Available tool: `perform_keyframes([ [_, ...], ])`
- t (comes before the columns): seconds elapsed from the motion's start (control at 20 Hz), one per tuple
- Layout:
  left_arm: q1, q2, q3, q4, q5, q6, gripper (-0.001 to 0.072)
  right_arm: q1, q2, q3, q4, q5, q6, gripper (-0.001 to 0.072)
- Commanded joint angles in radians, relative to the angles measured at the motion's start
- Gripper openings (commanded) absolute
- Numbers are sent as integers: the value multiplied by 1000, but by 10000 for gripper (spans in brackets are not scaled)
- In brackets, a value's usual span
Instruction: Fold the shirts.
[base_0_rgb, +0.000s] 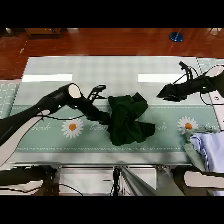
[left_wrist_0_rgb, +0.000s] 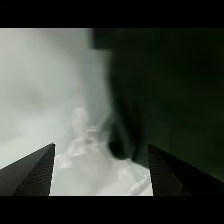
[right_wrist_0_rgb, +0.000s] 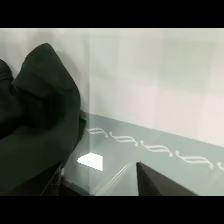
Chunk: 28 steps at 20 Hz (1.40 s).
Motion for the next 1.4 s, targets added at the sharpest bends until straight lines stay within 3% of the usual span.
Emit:
perform_keyframes([
  [0.0, -60, -33, 0, -42, 25, 37, 720, -1, -10, 1, 24, -1, -9, 550],
  [0.2, -101, -88, 0, -138, 42, 68, 720, -1, -10, 1, 25, 4, -9, 549],
  [0.25, -105, -98, 0, -158, 56, 66, 574, -1, -10, 1, 28, 10, -9, 549],
  [0.3, -104, -105, 0, -172, 60, 66, 183, -1, -10, 1, 34, 18, -9, 549],
  [0.35, -101, -106, 0, -179, 59, 70, 22, -1, -10, 1, 40, 26, -9, 549],
  [0.55, -80, -103, 0, -178, -5, 77, 21, 8, -15, 1, 38, 41, -13, 551],
  [0.7, -79, -99, 0, -178, -44, 96, 21, 56, -73, 1, 42, 72, -42, 602],
  [1.0, -79, -80, 1, -178, -66, 95, 20, 136, -200, 1, 202, -1, -81, 597],
  [1.05, -79, -77, 1, -178, -66, 95, 20, 158, -215, 1, 202, -24, -81, 565],
  [1.1, -79, -74, 1, -178, -66, 95, 20, 180, -225, 1, 203, -51, -81, 424],
  [1.15, -79, -69, 1, -178, -65, 95, 20, 204, -233, 1, 203, -80, -82, 201],
  [1.2, -79, -63, 2, -178, -66, 95, 20, 221, -233, 1, 204, -98, -88, 23],
  [1.35, -60, -20, 6, -160, -74, 92, 19, 211, -195, 11, 250, -20, -121, 22],
])
